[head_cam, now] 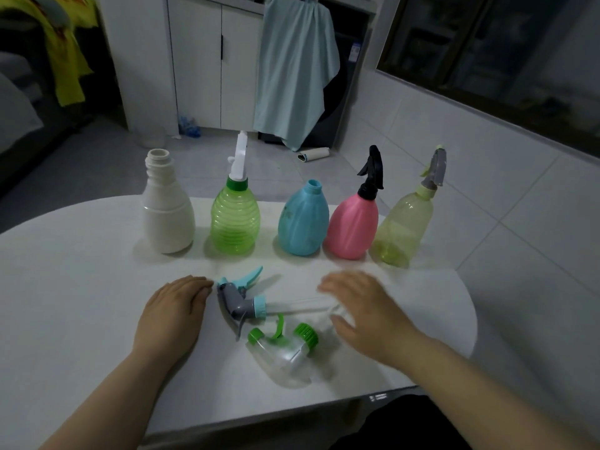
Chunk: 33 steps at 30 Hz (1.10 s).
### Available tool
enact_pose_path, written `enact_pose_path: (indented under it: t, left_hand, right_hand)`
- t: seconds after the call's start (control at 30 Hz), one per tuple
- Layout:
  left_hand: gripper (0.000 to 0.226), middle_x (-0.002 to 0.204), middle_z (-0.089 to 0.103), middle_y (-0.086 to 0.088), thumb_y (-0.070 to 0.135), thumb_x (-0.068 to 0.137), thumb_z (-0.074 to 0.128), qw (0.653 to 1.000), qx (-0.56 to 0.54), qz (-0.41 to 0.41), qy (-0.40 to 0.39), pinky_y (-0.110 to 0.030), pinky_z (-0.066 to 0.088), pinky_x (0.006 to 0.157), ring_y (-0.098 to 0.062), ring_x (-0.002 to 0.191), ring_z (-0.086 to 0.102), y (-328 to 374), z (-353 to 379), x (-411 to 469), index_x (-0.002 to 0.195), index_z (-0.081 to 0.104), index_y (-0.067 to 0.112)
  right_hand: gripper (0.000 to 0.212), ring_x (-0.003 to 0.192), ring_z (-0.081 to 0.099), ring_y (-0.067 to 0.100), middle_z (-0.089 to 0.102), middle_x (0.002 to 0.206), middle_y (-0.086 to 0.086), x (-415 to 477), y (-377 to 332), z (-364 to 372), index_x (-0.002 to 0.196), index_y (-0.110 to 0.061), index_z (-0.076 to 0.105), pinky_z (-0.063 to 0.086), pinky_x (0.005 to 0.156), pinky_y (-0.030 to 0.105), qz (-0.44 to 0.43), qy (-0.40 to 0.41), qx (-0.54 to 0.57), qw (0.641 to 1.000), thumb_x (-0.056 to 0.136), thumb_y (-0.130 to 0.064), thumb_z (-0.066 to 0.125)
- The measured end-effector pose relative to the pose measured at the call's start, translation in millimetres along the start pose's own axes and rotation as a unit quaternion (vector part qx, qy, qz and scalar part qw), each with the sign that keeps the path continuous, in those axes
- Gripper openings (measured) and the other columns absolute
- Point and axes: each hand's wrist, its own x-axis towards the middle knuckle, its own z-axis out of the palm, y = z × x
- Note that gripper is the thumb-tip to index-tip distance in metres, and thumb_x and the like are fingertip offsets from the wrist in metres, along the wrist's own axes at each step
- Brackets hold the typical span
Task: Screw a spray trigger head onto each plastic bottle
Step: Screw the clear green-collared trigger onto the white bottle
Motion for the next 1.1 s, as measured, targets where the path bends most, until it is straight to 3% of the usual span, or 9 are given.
enact_pose_path:
  t: [0.1,0.17,0.3,0.43,0.53,0.7,0.8,0.93,1.1]
  left_hand:
    - [0.023,0.117,0.063,-0.015,0.011,0.086,0.050,1.000,-0.004,0.001,0.001,-0.039,0.036,0.099,-0.032,0.113,0.053,0,-3,-6,0.104,0.063,0.007]
    - [0.023,0.118,0.063,-0.013,0.012,0.086,0.050,1.000,-0.004,0.001,-0.001,-0.037,0.035,0.098,-0.031,0.113,0.053,-1,-4,-9,0.105,0.063,0.009]
    - [0.023,0.120,0.062,-0.012,0.014,0.088,0.048,1.000,-0.028,-0.006,0.003,-0.036,0.035,0.098,-0.031,0.113,0.053,-2,-8,-13,0.105,0.063,0.010]
    - [0.024,0.121,0.061,-0.013,0.014,0.088,0.048,0.999,-0.037,-0.009,0.002,-0.035,0.035,0.097,-0.031,0.113,0.053,-1,-11,-14,0.105,0.063,0.009]
    - [0.024,0.121,0.061,-0.013,0.014,0.088,0.048,0.999,-0.043,-0.008,0.001,-0.035,0.035,0.097,-0.030,0.113,0.053,0,-12,-16,0.106,0.062,0.008]
    - [0.023,0.121,0.061,-0.013,0.010,0.087,0.048,0.996,-0.088,-0.015,0.009,-0.032,0.036,0.094,-0.030,0.112,0.053,-1,-15,-18,0.105,0.062,0.007]
    - [0.021,0.115,0.063,-0.014,0.007,0.086,0.049,0.987,-0.152,-0.050,0.032,-0.031,0.035,0.088,-0.030,0.108,0.054,-3,-21,-18,0.102,0.063,0.007]
    - [0.022,0.113,0.062,-0.016,0.011,0.086,0.050,0.977,-0.179,-0.084,0.082,-0.039,0.040,0.087,-0.033,0.100,0.055,-7,-33,-9,0.105,0.061,0.013]
    - [0.031,0.124,0.055,-0.016,0.011,0.085,0.052,0.961,-0.177,-0.069,0.203,-0.043,0.038,0.093,-0.034,0.113,0.049,-5,-57,29,0.116,0.053,0.011]
  right_hand:
    - [0.048,0.123,0.035,0.022,0.045,0.131,0.006,-5,-16,13,0.123,-0.015,0.042,0.020,0.104,0.029,-0.042,-0.178,0.009,0.983,0.076,-0.004,0.046]
    - [0.052,0.122,0.032,0.025,0.040,0.134,0.007,-6,-24,16,0.127,-0.015,0.035,0.019,0.103,0.033,-0.053,-0.216,-0.028,0.975,0.077,-0.006,0.046]
    - [0.058,0.124,0.029,0.028,0.035,0.137,0.012,-4,-39,22,0.132,-0.012,0.027,0.019,0.104,0.039,-0.060,-0.213,-0.090,0.971,0.078,-0.010,0.049]
    - [0.044,0.115,0.039,0.030,0.046,0.128,0.013,6,-51,26,0.127,-0.009,0.033,0.024,0.096,0.038,-0.047,-0.210,-0.110,0.970,0.084,-0.009,0.041]
    - [0.043,0.116,0.042,0.029,0.048,0.130,0.013,11,-49,28,0.130,-0.009,0.032,0.022,0.099,0.037,-0.052,-0.207,-0.097,0.972,0.087,-0.010,0.036]
    - [0.051,0.124,0.039,0.023,0.041,0.140,0.004,14,-40,15,0.134,-0.018,0.031,0.029,0.102,0.032,0.017,-0.212,0.020,0.977,0.085,-0.016,0.045]
    - [0.045,0.112,0.049,0.017,0.051,0.127,-0.003,17,-29,-4,0.124,-0.026,0.042,0.039,0.092,0.028,0.074,-0.149,0.126,0.978,0.081,-0.016,0.053]
    - [0.040,0.096,0.058,0.010,0.056,0.100,-0.014,27,-21,-30,0.089,-0.038,0.047,0.049,0.078,0.016,0.147,-0.061,0.364,0.918,0.073,-0.007,0.065]
    - [0.044,0.083,0.066,0.012,0.057,0.100,0.004,51,-15,-46,0.097,-0.030,0.048,0.053,0.084,0.026,0.196,0.065,0.592,0.779,0.079,0.010,0.051]
